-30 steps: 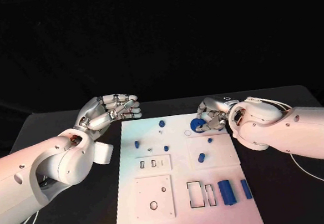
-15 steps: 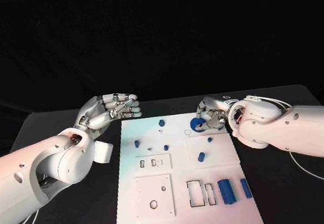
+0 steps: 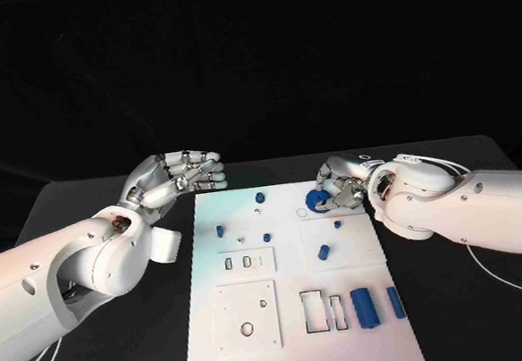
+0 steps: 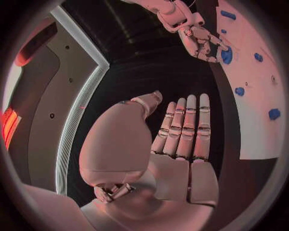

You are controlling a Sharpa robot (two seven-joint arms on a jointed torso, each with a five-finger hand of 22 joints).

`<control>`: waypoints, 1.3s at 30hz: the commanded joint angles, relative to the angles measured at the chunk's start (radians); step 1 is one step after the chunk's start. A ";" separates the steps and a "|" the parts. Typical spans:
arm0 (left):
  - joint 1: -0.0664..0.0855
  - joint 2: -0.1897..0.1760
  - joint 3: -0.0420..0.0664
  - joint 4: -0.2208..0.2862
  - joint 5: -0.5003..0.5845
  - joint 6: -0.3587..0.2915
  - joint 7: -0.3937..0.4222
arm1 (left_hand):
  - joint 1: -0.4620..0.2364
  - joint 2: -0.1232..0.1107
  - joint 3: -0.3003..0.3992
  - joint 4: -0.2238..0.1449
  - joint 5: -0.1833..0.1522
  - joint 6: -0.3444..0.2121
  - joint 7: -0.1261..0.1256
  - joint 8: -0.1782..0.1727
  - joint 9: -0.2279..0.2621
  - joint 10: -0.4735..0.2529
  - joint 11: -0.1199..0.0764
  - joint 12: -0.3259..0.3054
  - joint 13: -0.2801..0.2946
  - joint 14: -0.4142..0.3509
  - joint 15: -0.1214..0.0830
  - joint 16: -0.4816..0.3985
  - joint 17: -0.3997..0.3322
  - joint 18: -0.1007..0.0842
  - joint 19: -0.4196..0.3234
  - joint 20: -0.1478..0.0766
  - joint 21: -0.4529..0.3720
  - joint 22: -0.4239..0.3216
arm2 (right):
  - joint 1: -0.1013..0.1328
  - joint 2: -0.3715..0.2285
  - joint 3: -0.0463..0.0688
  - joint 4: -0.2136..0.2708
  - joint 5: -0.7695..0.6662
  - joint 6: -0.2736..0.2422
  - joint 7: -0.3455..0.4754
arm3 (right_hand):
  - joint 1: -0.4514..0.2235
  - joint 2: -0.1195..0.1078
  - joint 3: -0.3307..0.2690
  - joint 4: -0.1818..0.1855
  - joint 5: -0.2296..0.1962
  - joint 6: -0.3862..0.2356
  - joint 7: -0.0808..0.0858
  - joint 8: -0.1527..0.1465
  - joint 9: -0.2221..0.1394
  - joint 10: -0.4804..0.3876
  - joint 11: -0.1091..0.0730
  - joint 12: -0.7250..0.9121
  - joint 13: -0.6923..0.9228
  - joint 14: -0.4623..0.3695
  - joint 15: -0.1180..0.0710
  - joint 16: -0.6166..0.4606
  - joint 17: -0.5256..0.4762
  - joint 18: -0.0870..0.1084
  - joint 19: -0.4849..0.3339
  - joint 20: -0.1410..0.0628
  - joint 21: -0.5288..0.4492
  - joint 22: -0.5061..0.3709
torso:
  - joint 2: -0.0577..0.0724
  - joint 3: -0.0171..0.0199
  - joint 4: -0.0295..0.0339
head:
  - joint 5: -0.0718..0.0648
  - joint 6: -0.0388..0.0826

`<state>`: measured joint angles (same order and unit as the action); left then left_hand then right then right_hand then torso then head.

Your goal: Assemble the parts on the task board

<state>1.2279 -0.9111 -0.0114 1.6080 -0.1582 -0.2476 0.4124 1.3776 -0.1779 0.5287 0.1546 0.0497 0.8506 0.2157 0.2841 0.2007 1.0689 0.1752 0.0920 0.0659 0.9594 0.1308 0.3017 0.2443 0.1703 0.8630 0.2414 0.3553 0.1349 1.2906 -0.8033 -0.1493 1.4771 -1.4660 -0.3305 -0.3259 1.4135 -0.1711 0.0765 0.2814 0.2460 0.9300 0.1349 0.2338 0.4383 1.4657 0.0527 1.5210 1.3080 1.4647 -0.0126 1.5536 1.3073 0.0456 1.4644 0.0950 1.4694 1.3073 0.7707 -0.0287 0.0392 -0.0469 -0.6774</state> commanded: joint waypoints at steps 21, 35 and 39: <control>0.000 0.001 0.000 0.000 0.002 0.016 0.001 | -0.009 0.000 0.005 -0.001 0.001 -0.009 0.028 -0.008 -0.002 -0.004 0.007 -0.007 0.000 -0.004 0.008 -0.005 0.002 0.012 -0.001 0.005 -0.006 -0.002 | -0.004 -0.001 -0.002 0.028 -0.040 -0.077 0.037 | 0.059 -0.029 0.269 -0.010 0.002 0.081 -0.012 -0.015 -0.008 0.085 -0.011 0.021 0.234 0.097 -0.011 0.008 0.221 -0.019 0.040 -0.008 0.017 0.182 | 0.000 0.0002 -0.0004 | 0.003 0.004; 0.000 0.003 0.000 -0.001 0.002 0.017 0.002 | -0.009 0.000 0.005 -0.001 0.001 -0.009 0.028 -0.008 -0.002 -0.004 0.007 -0.007 0.000 -0.004 0.008 -0.005 0.002 0.012 -0.001 0.005 -0.006 -0.002 | 0.011 0.027 -0.001 0.127 -0.167 -0.133 0.000 | 0.035 -0.044 0.280 -0.008 0.001 0.087 -0.015 -0.017 -0.007 0.087 -0.013 0.022 0.236 0.098 -0.014 0.009 0.222 -0.022 0.047 -0.011 0.026 0.191 | 0.000 -0.0009 0.0001 | 0.007 0.006; 0.000 0.004 0.000 -0.001 0.002 0.018 0.001 | -0.009 0.000 0.005 -0.001 0.001 -0.009 0.028 -0.008 -0.002 -0.004 0.007 -0.007 0.000 -0.004 0.008 -0.005 0.002 0.012 -0.001 0.005 -0.006 -0.002 | 0.012 0.068 -0.001 0.123 -0.197 -0.137 -0.012 | 0.033 -0.045 0.282 -0.008 0.001 0.088 -0.016 -0.017 -0.007 0.087 -0.014 0.023 0.236 0.098 -0.014 0.009 0.224 -0.023 0.050 -0.011 0.029 0.194 | 0.000 -0.0014 0.0016 | 0.006 0.004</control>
<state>1.2278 -0.9096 -0.0119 1.6055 -0.1582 -0.2468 0.4085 1.3776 -0.1779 0.5286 0.1546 0.0497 0.8470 0.2193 0.2806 0.2009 1.0652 0.1788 0.0879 0.0659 0.9558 0.1344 0.3018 0.2449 0.1703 0.8630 0.2413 0.3553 0.1342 1.3018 -0.7428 -0.1506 1.6029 -1.5923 -0.4470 -0.3163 1.4563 -0.2146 0.3516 0.2745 0.2452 0.9726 0.1428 0.2169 0.4233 1.4660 0.0456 1.5389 1.3075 1.4649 -0.0200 1.5576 1.3078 0.0335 1.4681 0.0912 1.4928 1.3077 0.7703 -0.0296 0.0395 -0.0403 -0.6723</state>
